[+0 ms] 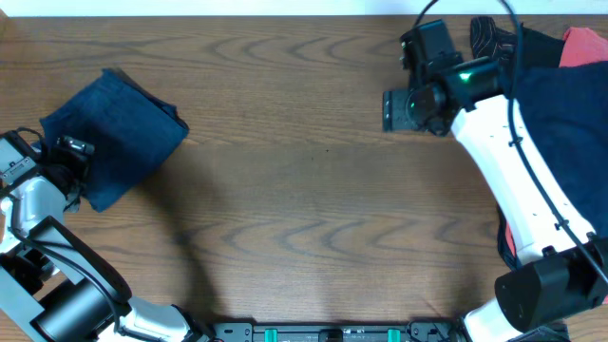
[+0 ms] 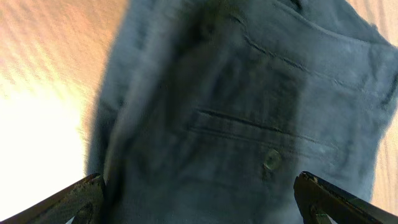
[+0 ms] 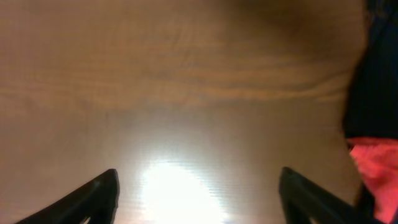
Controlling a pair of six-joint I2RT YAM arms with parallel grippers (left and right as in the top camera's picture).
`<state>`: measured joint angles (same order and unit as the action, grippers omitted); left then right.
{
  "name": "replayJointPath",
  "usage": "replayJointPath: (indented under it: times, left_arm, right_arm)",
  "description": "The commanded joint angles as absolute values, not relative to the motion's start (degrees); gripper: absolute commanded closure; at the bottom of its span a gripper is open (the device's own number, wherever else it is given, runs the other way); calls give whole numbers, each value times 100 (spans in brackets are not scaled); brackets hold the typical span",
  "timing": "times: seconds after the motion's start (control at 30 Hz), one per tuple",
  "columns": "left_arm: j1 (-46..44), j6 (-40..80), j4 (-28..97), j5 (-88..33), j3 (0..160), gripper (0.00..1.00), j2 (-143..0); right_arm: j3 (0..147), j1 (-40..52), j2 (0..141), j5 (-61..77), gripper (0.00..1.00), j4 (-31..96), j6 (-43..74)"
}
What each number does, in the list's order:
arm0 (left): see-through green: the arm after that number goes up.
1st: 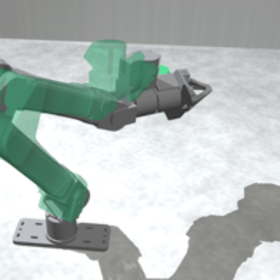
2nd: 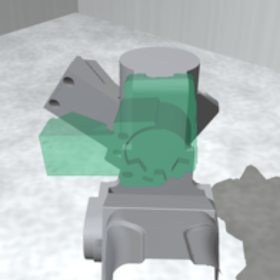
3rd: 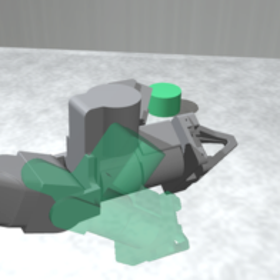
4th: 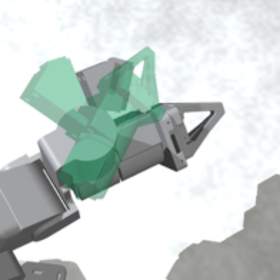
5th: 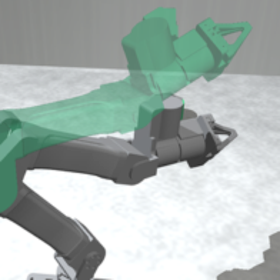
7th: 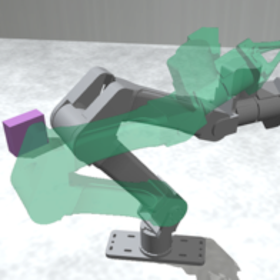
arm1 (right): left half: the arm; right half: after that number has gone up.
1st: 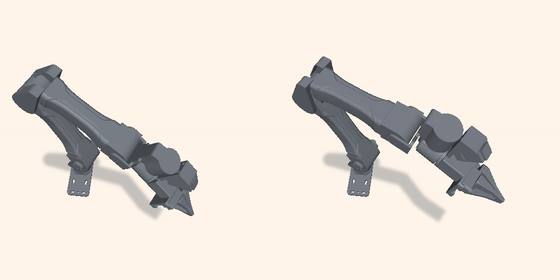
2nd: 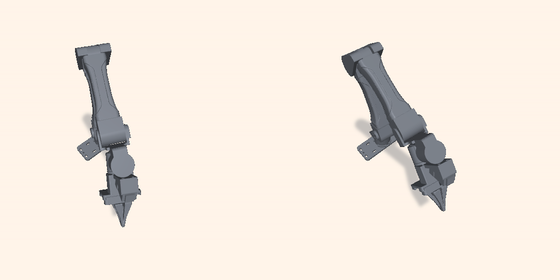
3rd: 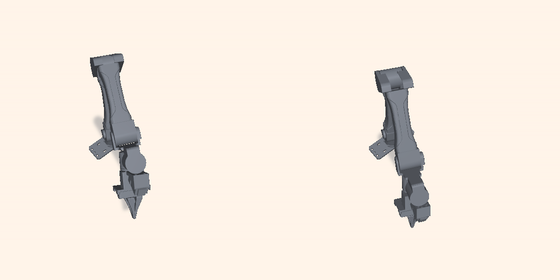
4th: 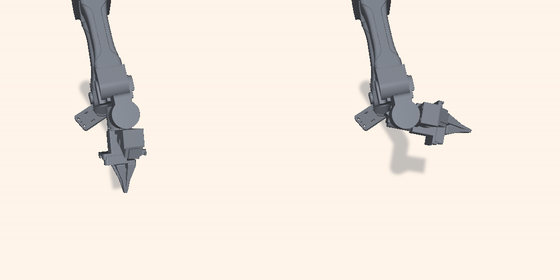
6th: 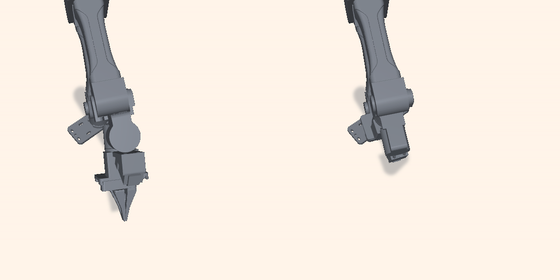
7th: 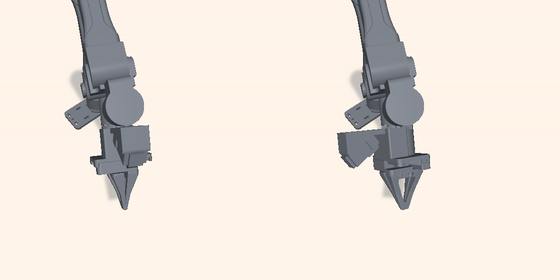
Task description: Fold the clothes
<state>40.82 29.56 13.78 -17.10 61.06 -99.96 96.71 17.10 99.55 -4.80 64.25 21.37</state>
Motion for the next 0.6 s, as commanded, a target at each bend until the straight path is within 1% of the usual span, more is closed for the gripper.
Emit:
replayJointPath:
  times: [0.0, 0.03, 0.07, 0.13, 0.27, 0.47, 0.57]
  left_arm:
    - [3780, 2617, 1411, -2040, 6099, 2, -9662]
    - [3621, 2414, 1406, -2034, 6099, 2, -9564]
    - [3454, 2150, 1391, -2034, 6099, 2, -9485]
    - [3002, 1525, 1391, -1942, 6099, 2, -9341]
    - [1962, 1050, 1433, -1544, 6099, 2, -9236]
    - [521, 1037, 2051, -45, 6099, 2, -9238]
    - [40, 1059, 2329, 209, 6099, 2, -9238]
  right_arm:
    - [9760, 1170, 9835, -478, 8, 6136, 2788]
    - [9760, 969, 9835, -303, 2, 5972, 2783]
    - [9760, 788, 9835, -126, 1, 5835, 2781]
    - [9760, 364, 9837, 239, 1, 5586, 2714]
    - [9760, -397, 9837, 604, 1, 5398, 2471]
    - [9758, -1194, 9837, 624, 1, 5979, 2010]
    - [9749, -1507, 9837, 624, 1, 6320, 1959]
